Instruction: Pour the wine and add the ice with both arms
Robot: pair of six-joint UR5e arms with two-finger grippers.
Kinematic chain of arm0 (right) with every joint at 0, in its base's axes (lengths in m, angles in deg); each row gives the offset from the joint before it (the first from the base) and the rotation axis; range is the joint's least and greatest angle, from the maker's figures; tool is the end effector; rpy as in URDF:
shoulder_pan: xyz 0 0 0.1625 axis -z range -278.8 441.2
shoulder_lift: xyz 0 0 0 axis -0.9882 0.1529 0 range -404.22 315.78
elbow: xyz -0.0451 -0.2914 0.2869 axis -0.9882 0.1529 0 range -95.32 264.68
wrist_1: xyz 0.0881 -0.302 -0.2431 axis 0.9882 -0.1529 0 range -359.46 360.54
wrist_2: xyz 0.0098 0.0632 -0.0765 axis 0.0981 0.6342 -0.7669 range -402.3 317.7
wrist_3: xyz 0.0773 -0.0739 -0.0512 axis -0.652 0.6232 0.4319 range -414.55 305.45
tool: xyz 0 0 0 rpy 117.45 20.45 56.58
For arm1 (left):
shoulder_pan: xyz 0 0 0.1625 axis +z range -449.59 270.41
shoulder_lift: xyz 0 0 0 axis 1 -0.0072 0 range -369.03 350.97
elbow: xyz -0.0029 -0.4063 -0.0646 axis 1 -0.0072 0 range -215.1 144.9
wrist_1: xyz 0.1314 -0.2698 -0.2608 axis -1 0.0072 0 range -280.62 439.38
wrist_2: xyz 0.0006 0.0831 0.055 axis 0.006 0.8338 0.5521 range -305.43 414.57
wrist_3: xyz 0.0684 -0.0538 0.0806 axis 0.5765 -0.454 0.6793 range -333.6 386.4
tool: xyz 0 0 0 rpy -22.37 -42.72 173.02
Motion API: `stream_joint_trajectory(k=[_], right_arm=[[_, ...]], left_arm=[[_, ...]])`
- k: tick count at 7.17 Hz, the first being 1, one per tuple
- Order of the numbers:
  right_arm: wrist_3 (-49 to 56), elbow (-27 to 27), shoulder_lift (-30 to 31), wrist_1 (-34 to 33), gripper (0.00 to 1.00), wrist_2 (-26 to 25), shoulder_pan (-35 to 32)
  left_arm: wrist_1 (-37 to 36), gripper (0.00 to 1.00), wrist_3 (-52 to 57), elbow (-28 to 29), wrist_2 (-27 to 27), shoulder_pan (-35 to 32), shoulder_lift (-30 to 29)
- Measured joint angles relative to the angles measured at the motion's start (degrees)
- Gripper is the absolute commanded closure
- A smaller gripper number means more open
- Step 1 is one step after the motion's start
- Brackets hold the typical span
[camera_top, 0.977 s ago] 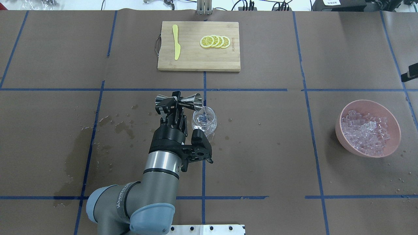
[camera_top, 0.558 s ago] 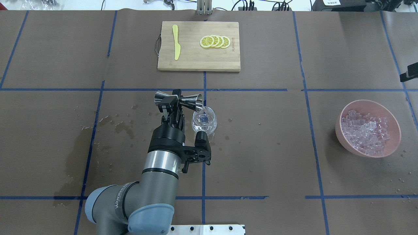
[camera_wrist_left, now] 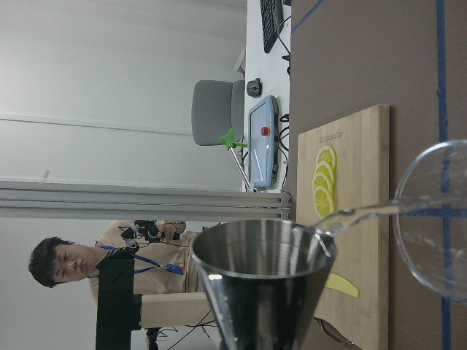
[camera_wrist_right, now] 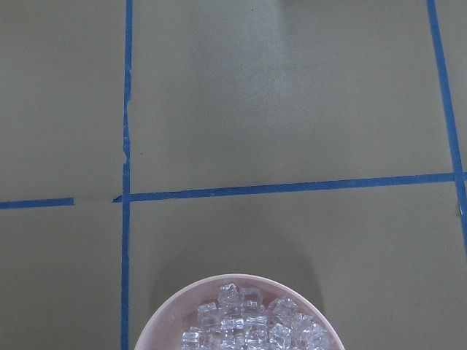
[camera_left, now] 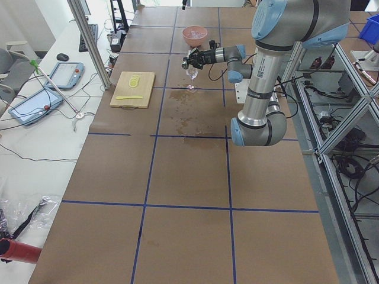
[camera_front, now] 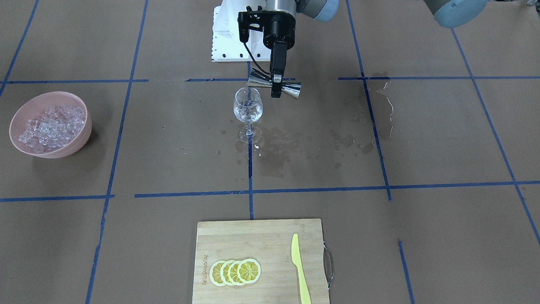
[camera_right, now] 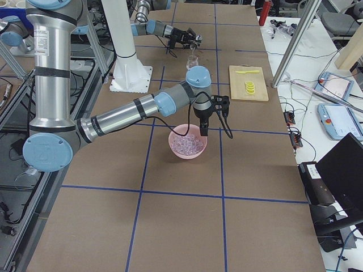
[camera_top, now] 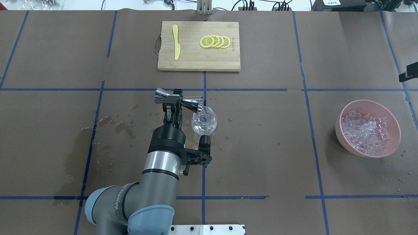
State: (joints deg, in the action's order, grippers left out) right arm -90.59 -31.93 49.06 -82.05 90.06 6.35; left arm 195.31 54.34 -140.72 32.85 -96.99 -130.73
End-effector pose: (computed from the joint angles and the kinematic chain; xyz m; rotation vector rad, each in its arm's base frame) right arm -0.0663 -0.4492 0.4492 0.1497 -0.8707 0.1425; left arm 0.5049 -0.3112 0.1544 1.4641 -0.3935 0.8057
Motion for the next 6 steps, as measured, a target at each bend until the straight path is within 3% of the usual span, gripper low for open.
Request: stream_joint_trajectory(k=[3,6], right_arm=[[-0.08,-0.08,0.04,-0.02,0.0,0.04,0.08],[-0.08,-0.1,-0.02,0.0,0.0,0.0,0.26]], left_arm=[[0.48,1.0,0.86,-0.02,0.01,0.23,-0.01],[8.68,1.0,-3.79,0.51,0.01,0.35,0.61]])
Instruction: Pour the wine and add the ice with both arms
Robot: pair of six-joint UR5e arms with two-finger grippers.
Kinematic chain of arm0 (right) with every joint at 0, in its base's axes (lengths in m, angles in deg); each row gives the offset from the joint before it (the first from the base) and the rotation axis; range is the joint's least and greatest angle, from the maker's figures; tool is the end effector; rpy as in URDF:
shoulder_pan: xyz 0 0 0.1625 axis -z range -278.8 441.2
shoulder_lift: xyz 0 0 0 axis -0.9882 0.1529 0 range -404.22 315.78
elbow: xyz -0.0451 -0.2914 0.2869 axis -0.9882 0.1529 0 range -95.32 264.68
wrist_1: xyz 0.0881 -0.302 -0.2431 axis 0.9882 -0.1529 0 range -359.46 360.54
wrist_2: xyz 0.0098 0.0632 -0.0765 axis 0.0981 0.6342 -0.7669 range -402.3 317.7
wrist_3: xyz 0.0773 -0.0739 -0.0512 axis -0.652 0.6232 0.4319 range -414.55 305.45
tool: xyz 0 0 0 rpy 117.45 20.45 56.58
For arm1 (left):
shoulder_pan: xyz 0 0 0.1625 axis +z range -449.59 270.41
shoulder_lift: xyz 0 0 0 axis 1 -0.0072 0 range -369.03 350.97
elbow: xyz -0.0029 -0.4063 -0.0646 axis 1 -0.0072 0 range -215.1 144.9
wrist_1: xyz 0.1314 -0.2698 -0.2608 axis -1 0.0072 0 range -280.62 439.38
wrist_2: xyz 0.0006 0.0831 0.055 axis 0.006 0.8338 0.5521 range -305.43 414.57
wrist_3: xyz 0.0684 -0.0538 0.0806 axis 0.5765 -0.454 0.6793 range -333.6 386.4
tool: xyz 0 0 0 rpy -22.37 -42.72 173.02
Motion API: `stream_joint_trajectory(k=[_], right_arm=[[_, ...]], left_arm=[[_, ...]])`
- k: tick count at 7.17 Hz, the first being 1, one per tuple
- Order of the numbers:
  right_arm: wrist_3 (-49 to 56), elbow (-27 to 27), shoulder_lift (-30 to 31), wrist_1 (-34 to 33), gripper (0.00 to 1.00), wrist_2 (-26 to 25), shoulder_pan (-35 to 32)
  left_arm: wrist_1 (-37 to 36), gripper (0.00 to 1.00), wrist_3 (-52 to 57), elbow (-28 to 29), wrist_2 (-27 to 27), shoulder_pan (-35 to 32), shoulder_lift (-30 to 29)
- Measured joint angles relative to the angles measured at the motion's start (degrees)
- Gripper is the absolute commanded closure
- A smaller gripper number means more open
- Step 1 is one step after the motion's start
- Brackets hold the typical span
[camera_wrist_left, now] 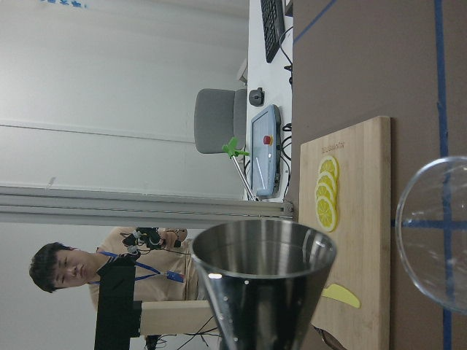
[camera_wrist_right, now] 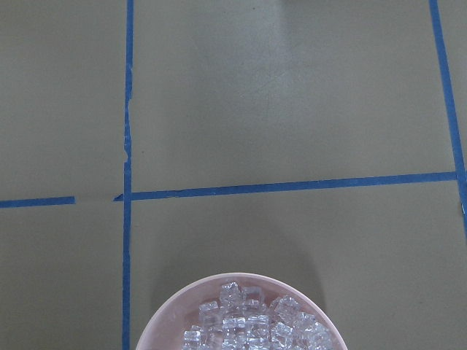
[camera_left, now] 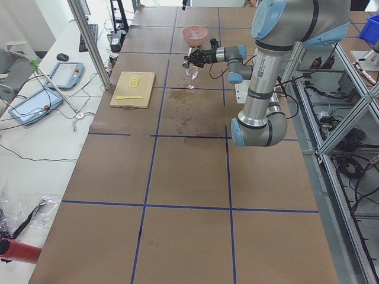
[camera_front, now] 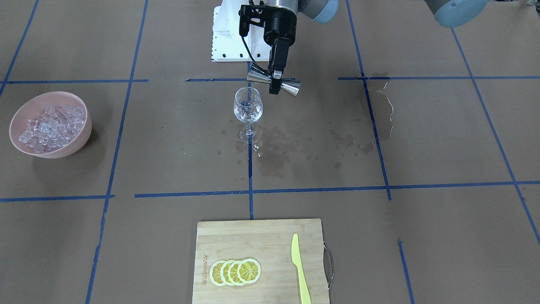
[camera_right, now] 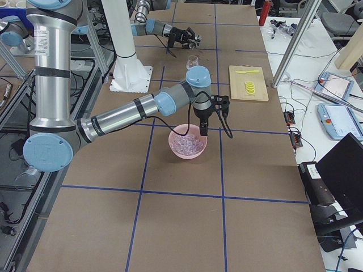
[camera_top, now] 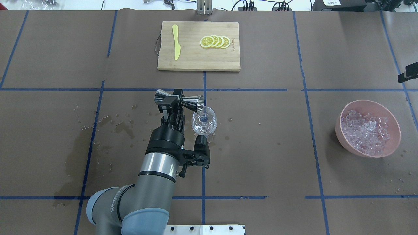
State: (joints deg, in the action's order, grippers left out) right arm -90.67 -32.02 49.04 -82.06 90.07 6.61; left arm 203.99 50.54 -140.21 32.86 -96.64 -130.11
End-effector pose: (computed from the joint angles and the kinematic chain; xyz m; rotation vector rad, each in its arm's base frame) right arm -0.0683 -0.4488 0.4483 0.1486 -0.8718 0.1388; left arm 0.4969 -0.3069 0.1532 1.5279 -0.2460 0.6561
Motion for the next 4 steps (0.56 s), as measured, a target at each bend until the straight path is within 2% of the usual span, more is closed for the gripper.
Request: stream_joint_trajectory(k=[4], right_arm=[[-0.08,-0.42,-0.01,-0.02,0.0,0.0,0.15]], left_arm=[[6.76,1.0,-21.26,0.61,-0.14,0.06,0.54]])
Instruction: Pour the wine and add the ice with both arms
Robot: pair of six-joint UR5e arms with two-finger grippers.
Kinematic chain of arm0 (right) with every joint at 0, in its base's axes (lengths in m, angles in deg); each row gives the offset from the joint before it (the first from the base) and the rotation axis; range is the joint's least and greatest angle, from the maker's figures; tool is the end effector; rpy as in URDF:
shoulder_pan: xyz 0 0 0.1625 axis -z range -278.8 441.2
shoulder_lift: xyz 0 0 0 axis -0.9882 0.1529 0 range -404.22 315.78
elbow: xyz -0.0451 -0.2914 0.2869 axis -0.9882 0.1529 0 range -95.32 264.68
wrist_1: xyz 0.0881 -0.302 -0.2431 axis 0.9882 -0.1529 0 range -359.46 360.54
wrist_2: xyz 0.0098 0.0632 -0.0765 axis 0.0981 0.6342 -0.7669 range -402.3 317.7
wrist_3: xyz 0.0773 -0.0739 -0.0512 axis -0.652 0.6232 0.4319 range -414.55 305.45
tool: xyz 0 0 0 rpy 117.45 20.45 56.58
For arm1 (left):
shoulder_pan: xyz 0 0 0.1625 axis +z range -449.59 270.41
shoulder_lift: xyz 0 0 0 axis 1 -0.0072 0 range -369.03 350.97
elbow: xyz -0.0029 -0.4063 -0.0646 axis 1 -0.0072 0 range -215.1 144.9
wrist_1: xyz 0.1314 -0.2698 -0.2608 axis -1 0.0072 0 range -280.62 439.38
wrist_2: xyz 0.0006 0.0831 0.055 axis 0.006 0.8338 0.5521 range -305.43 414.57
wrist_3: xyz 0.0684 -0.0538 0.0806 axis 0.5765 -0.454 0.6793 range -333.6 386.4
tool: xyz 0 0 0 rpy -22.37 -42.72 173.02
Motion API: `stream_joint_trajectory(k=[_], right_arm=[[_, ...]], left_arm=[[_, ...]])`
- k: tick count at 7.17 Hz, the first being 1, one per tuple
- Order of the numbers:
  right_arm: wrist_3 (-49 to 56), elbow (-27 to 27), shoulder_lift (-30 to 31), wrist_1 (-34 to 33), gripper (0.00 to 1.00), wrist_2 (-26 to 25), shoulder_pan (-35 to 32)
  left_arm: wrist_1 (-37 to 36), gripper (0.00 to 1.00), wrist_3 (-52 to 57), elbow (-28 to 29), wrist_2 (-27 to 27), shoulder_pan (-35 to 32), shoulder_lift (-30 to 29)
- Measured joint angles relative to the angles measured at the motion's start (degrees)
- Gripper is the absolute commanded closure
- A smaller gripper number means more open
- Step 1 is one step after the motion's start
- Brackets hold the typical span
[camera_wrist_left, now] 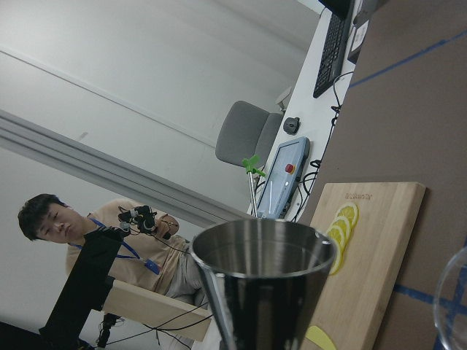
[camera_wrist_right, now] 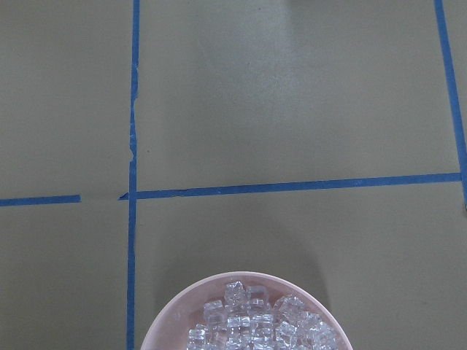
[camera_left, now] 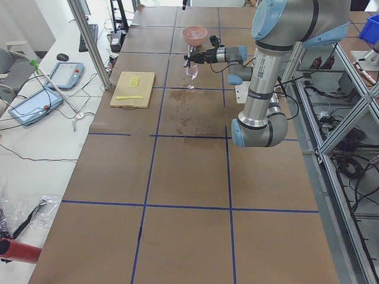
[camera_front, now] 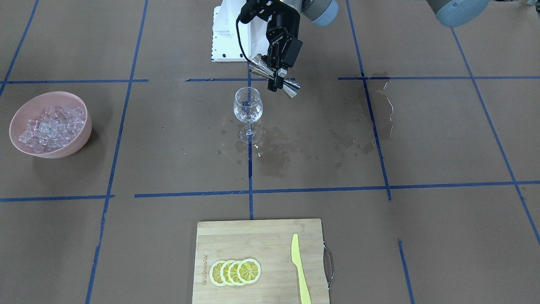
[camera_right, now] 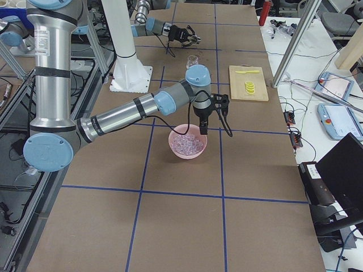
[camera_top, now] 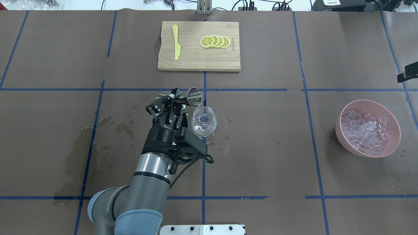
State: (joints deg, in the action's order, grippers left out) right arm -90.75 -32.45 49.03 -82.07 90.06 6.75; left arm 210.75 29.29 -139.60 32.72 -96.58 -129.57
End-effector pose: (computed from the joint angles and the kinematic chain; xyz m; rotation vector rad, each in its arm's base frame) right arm -0.0692 -0.4478 0.4447 0.1537 -0.8745 0.1349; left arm 0.4904 -0.3054 0.1551 1.5503 0.1165 0.2906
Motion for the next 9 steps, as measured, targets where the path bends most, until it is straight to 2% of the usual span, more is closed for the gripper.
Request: stream_joint_trajectory(k=[3,5,7,9], right_arm=[[-0.01,-0.03,0.0,0.07,0.0,-0.02,0.2],[-0.33,-0.42,0.0,0.08,0.0,-0.08,0.66],[-1.01,-0.94,0.0,0.08,0.0,-0.09,1.16],[-1.13,-1.05,0.0,0.08,0.0,-0.09,1.36]], left_arm=[[6.3,1.0,-13.21,0.56,-0.44,-0.32,1.7],[7.39,1.0,-21.75,0.51,-1.69,-0.8,2.69],[8.55,1.0,-25.59,-0.2,-4.93,-2.16,5.2],[14.24,1.0,-26.2,-0.68,-8.64,-4.15,10.32]])
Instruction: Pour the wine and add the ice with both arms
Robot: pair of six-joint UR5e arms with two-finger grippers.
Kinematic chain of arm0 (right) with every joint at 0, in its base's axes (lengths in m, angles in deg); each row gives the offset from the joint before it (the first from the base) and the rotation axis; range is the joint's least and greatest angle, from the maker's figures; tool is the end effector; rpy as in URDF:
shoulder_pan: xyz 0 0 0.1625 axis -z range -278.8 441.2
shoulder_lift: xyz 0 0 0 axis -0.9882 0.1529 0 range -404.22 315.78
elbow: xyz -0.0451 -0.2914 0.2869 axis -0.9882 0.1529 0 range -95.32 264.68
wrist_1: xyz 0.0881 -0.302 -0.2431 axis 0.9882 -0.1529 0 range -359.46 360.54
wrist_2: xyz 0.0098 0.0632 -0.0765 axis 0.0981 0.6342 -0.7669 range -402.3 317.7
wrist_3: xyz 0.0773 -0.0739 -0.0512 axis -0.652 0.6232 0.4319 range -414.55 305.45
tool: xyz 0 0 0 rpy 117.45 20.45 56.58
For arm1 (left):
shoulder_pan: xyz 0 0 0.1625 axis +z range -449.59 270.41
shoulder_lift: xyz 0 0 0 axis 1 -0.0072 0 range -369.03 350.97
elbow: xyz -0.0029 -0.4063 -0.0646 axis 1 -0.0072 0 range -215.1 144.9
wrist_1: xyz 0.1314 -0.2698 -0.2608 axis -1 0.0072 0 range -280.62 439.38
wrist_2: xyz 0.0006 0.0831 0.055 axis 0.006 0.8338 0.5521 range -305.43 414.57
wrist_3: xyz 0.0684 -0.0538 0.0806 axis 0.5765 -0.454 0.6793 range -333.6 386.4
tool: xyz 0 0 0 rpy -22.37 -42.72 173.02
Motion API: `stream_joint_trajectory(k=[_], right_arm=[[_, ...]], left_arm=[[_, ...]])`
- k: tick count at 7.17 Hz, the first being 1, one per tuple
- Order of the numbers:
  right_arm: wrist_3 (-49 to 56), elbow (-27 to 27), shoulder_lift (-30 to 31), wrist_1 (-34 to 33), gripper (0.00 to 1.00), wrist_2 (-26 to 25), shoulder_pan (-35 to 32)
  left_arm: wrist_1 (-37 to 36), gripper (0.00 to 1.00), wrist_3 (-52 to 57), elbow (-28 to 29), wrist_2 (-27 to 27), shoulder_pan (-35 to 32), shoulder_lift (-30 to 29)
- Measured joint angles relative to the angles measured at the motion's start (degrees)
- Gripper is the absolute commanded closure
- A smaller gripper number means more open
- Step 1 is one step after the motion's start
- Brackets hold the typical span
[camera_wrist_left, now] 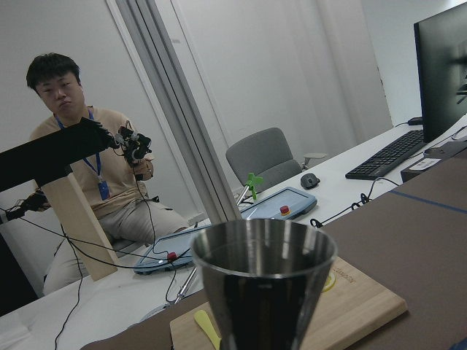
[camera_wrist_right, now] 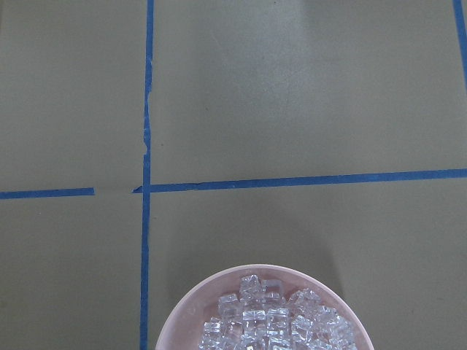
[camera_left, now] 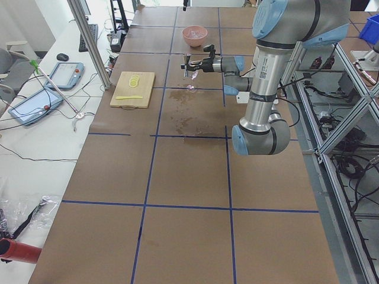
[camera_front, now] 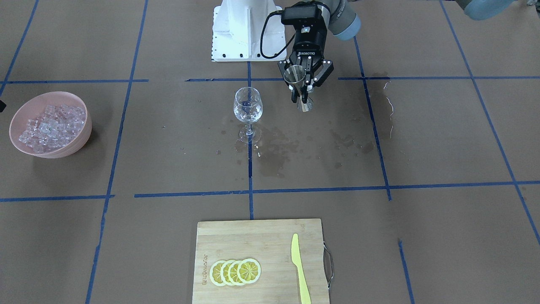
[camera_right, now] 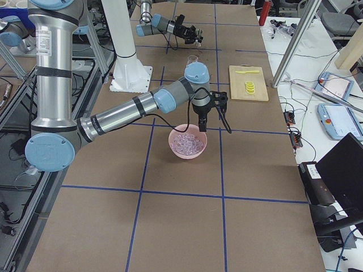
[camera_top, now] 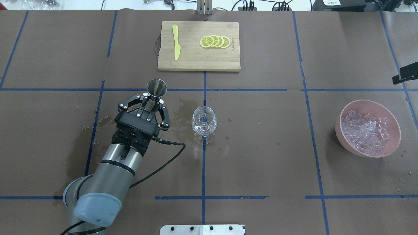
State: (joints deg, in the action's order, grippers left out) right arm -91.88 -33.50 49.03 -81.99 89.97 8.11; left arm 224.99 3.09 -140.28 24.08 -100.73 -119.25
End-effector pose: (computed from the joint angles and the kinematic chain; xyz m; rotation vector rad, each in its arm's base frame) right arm -0.0790 -0.4438 0.4360 0.1527 -0.8835 0.1238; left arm 0.4508 -0.3289 0.2308 1.4675 0.5858 -0.0661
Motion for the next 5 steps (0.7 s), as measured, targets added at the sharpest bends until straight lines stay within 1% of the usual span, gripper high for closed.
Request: stream_joint_trajectory(k=[2,4,5], right_arm=[[-0.01,-0.03,0.0,0.0,0.0,-0.05,0.23],[-0.28,-0.05,0.33,-0.04,0.0,-0.7,1.33],[-0.67,-0.16,1.0,0.29,0.0,-1.61,2.4]], left_arm=[[8.26,1.0,-0.1,-1.12,-3.35,-1.73,8.02],[11.7,1.0,-0.09,-6.28,-6.96,-4.1,19.18],[12.16,1.0,-0.32,-8.63,-9.56,-5.88,22.95]])
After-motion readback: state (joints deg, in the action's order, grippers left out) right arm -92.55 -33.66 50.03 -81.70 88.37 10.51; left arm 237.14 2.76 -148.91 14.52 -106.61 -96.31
